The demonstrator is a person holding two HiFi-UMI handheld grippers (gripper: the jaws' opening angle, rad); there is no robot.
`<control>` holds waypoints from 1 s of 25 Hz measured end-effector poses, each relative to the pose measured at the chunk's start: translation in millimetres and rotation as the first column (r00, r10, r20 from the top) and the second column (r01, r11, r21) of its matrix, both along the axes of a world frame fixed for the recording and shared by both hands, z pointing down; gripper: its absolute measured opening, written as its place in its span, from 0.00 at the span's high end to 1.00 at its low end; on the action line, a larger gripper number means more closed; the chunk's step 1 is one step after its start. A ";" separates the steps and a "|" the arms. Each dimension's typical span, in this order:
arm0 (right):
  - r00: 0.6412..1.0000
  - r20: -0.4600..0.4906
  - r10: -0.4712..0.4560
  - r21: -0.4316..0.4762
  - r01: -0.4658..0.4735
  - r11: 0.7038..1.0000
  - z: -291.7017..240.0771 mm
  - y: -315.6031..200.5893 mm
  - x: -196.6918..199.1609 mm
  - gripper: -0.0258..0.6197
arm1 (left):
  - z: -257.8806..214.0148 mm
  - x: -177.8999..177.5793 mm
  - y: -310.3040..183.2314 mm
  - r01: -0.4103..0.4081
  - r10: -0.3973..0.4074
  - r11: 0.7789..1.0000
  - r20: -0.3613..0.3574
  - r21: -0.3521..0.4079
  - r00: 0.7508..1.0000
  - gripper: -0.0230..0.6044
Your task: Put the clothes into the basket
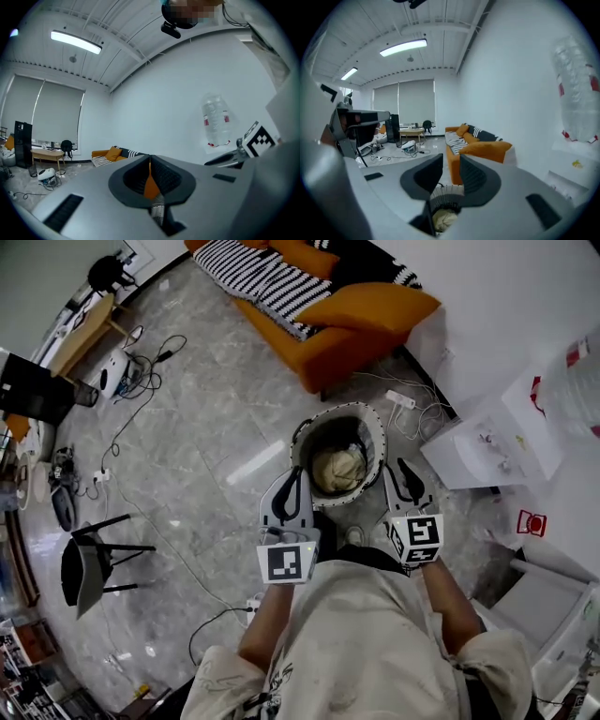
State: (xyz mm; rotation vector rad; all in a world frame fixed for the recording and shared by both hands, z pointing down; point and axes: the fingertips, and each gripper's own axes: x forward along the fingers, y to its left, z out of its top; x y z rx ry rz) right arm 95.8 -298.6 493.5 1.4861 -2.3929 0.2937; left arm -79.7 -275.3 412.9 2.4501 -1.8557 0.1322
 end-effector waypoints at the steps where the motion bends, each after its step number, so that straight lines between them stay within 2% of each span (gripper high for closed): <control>1: 1.000 0.006 -0.011 0.039 0.011 0.999 -17.4 1.6 -1.9 0.82 | -7.0 0.5 2.4 0.002 -0.002 1.000 -0.003 0.012 1.000 0.95; 6: 0.998 0.057 -0.027 0.214 0.014 0.977 -98.0 5.9 -1.2 0.83 | -40.8 1.3 14.8 0.018 -0.018 0.998 0.010 0.058 1.000 0.95; 9: 0.993 0.113 -0.030 0.275 -0.002 0.961 -135.4 6.4 3.9 0.83 | -63.3 -2.6 20.3 0.038 -0.039 0.996 0.011 0.085 0.999 0.95; 12: 0.992 0.127 -0.021 0.323 -0.021 0.946 -161.5 6.8 12.5 0.83 | -82.1 -5.6 25.9 0.058 -0.059 0.991 0.012 0.122 0.998 0.95; 16: 0.992 0.128 0.009 0.356 -0.054 0.933 -175.4 4.2 18.6 0.83 | -97.9 -10.0 27.0 0.070 -0.077 0.983 0.035 0.169 0.996 0.95; 20: 0.993 0.112 0.027 0.363 -0.066 0.929 -179.4 1.8 17.1 0.86 | -103.0 -12.8 25.5 0.077 -0.084 0.981 0.030 0.181 0.996 0.95; 25: 0.994 0.099 0.035 0.359 -0.069 0.931 -174.4 -0.3 16.7 0.96 | -103.4 -14.9 25.9 0.074 -0.079 0.981 0.020 0.177 0.997 0.95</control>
